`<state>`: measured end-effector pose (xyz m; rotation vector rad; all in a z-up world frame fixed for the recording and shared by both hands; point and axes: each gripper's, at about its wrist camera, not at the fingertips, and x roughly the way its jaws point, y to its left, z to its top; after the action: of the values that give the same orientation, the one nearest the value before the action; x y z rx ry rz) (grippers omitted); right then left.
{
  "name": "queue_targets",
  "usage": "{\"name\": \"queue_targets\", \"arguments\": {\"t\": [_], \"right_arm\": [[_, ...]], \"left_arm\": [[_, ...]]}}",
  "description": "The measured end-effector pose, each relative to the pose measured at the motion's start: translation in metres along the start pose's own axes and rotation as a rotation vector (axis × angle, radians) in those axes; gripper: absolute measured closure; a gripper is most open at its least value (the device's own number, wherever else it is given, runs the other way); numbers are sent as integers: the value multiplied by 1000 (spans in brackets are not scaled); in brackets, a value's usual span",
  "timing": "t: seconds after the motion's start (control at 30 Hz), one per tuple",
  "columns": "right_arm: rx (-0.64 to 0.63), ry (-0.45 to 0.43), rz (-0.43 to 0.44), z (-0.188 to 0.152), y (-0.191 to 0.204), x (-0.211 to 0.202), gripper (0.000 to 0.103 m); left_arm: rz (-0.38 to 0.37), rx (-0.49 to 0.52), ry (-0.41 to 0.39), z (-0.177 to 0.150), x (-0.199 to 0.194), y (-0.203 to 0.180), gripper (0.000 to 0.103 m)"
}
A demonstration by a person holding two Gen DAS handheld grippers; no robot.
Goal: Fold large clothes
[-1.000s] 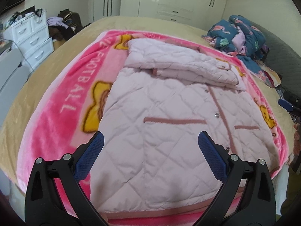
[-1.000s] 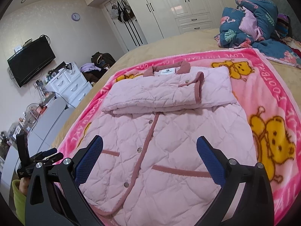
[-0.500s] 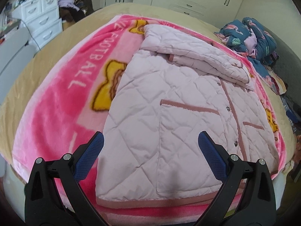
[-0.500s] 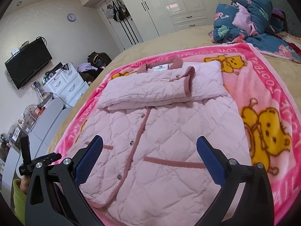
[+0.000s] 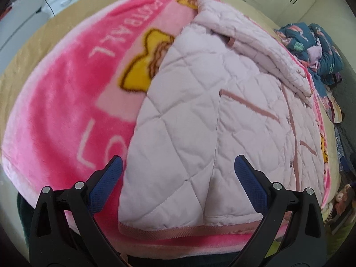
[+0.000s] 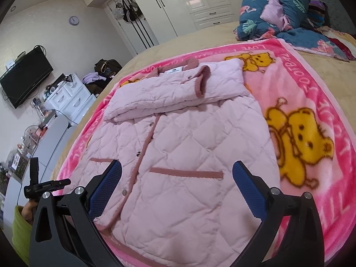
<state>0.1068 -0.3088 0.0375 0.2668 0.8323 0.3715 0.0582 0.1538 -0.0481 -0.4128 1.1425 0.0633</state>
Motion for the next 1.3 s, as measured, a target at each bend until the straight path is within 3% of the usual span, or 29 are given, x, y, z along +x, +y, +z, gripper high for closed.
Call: {"name": "queue_targets", "arguments": {"t": [0.3,0.67,0.87,0.93,1.03,1.2,1.3], "right_arm": [[18,13,-21,-12,-20,-14,4],[58,151,-72,-51,-53,-15,4],[92,260,-78,-81,-64,-6,4],[88,284,-85,-91,-64,-4,4],[98,300,-83,-102,-67,-4,4],[195,369,-6,-123,-79,5,4],[206,341,6,-127,-80,4,10]], "left_arm": [[-16,-40,136,-6,26,11,9],[-44,-14,141,-8,27,6,10],[-72,-34,86,-6,14,10,38],[-76,-37,75,-7,11,11,54],[-88,-37,63,-8,8,12,61],[-95,-44,64,-9,7,12,62],[-93,-46,78,-10,8,13,57]]}}
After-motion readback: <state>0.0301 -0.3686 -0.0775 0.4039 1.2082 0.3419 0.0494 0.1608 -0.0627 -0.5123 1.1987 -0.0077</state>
